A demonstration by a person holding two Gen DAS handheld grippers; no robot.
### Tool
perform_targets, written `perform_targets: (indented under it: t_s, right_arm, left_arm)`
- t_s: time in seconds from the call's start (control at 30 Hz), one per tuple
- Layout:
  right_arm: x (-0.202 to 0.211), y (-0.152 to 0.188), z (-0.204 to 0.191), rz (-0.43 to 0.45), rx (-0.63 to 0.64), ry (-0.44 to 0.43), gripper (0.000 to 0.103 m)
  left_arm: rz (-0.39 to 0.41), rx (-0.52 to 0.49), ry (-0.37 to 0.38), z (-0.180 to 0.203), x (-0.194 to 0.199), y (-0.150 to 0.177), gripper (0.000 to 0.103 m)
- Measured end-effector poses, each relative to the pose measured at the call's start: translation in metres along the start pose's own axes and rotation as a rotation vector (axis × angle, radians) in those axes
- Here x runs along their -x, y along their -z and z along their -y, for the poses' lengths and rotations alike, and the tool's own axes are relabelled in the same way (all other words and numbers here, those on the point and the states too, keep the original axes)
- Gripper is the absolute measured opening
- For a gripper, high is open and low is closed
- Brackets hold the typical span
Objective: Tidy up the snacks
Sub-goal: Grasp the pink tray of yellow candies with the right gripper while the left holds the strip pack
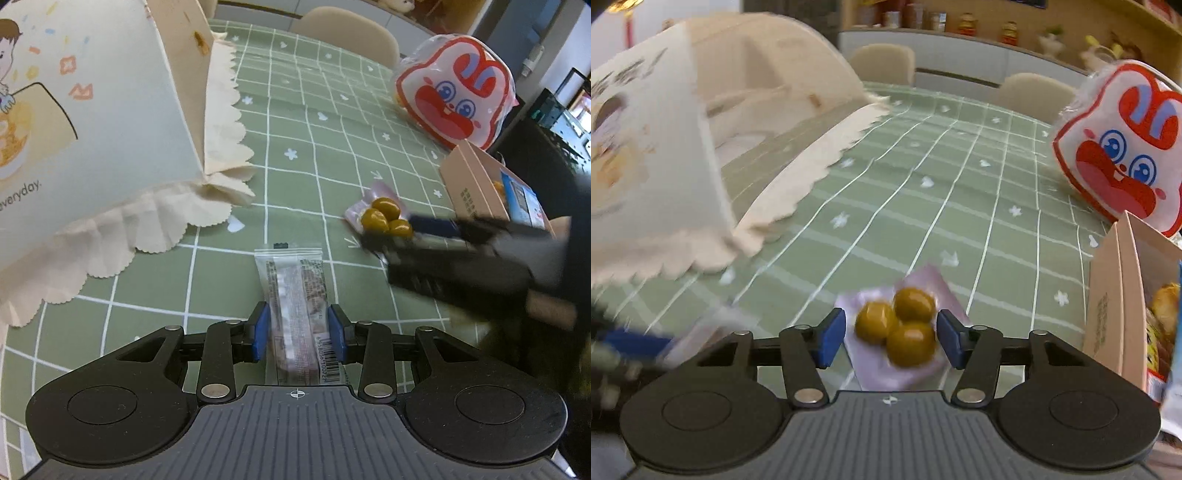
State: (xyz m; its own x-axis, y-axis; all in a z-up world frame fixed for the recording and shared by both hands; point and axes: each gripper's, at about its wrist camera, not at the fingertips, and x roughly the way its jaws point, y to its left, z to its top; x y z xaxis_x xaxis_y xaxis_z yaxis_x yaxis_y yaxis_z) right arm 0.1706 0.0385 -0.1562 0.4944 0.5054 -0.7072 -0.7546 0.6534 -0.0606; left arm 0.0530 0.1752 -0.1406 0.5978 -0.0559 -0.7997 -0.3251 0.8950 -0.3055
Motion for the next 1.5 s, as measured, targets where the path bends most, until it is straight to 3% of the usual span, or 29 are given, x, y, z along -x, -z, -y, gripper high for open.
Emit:
perform_targets:
  t_s: [0.23,0.3,0.4,0.53,0.6,0.7,0.8,0.93,1.0,1.1,1.3,1.5]
  right_arm:
    - [0.037,0.035,0.005,0.004,0.053,0.141,0.058]
    - [0.046,0.034,0.006,0.016,0.043,0.133,0.060]
    - [0.049,0.026,0.002,0.047,0.018,0.106,0.072]
    - [0.022,0.010,-0.004,0.081,0.003,0.181,0.072]
    - [0.006,0.003,0.002,0.059,-0.048,0.157,0.066]
    - [0.002,0.000,-0.001,0.039,-0.014,0.120,0.030]
    - [0.015,0.008,-0.006,0.010,0.036,-0.012,0.029]
    - [0.040,0.037,-0.020,0.004,0.160,-0.059,0.029]
    - [0.054,0.046,-0.018,0.003,0.154,-0.069,0.035]
    - [0.070,0.053,-0.009,0.017,0.097,-0.032,0.065]
    - [0.071,0.067,0.013,-0.036,0.029,0.129,0.066]
    - [0.072,0.060,0.030,0.001,-0.109,0.051,0.066]
  left_arm:
    - [-0.008,-0.010,0.010,0.002,-0.003,0.003,0.039]
    - [-0.006,-0.007,0.013,0.001,-0.002,0.003,0.039]
    - [-0.005,-0.012,0.014,0.001,-0.002,0.004,0.039]
    - [-0.003,-0.023,0.009,0.003,-0.002,0.004,0.039]
    - [-0.003,-0.023,0.008,0.003,-0.002,0.005,0.039]
    - [0.000,-0.019,0.012,0.002,-0.002,0.005,0.039]
    - [0.005,-0.016,0.010,0.002,-0.002,0.006,0.040]
    - [0.009,-0.023,0.005,0.004,-0.002,0.006,0.040]
    - [0.010,-0.027,0.003,0.004,-0.002,0.006,0.040]
    - [0.010,-0.031,-0.001,0.005,-0.003,0.006,0.040]
    - [0.011,-0.047,-0.009,0.006,-0.004,0.006,0.040]
    - [0.018,-0.064,-0.019,0.008,-0.004,0.008,0.040]
